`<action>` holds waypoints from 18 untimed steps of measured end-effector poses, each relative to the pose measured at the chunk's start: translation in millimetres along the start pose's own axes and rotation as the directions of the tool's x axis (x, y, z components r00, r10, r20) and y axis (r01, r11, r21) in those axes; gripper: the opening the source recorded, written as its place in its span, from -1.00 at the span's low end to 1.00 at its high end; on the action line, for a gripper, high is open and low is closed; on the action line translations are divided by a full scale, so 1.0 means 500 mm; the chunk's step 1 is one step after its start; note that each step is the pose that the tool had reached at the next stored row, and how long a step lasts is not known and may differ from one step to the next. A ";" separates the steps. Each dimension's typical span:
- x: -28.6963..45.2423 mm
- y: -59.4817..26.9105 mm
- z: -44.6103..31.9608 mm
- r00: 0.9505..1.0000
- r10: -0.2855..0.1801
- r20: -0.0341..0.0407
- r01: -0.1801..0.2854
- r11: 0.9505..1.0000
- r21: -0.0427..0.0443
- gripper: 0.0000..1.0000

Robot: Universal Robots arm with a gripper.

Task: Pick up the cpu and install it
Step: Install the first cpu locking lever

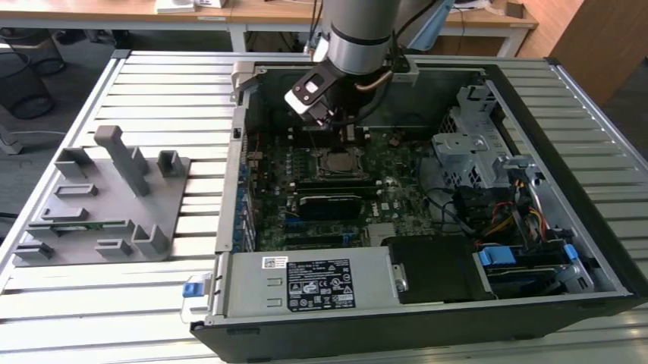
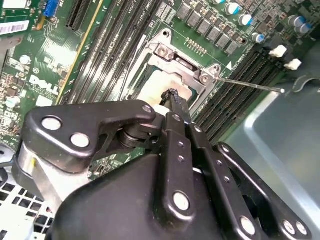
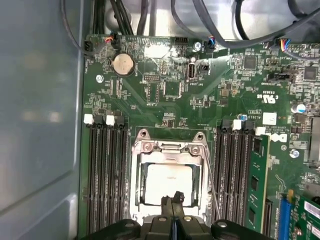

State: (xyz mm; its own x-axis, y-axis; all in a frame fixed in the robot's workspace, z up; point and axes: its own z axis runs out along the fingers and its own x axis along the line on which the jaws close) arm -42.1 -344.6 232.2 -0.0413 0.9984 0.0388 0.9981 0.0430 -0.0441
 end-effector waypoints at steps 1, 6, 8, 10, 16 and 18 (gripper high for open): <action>0.000 0.000 -0.003 1.000 0.000 0.000 0.000 1.000 0.000 -0.79; 0.001 -0.001 -0.019 1.000 -0.004 0.000 0.004 1.000 -0.005 -0.79; 0.001 -0.002 -0.021 1.000 -0.008 0.001 0.008 1.000 -0.008 -0.79; 0.001 -0.001 -0.021 1.000 -0.030 0.001 0.030 1.000 -0.008 -0.79; 0.001 -0.002 -0.022 0.990 -0.138 0.006 0.138 0.990 -0.003 -0.79; 0.001 -0.002 -0.022 0.985 -0.173 0.007 0.173 0.985 -0.002 -0.79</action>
State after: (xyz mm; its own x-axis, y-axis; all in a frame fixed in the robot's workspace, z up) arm -42.5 -344.5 243.1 -0.2134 0.9762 0.0384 0.9760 0.2147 -0.0351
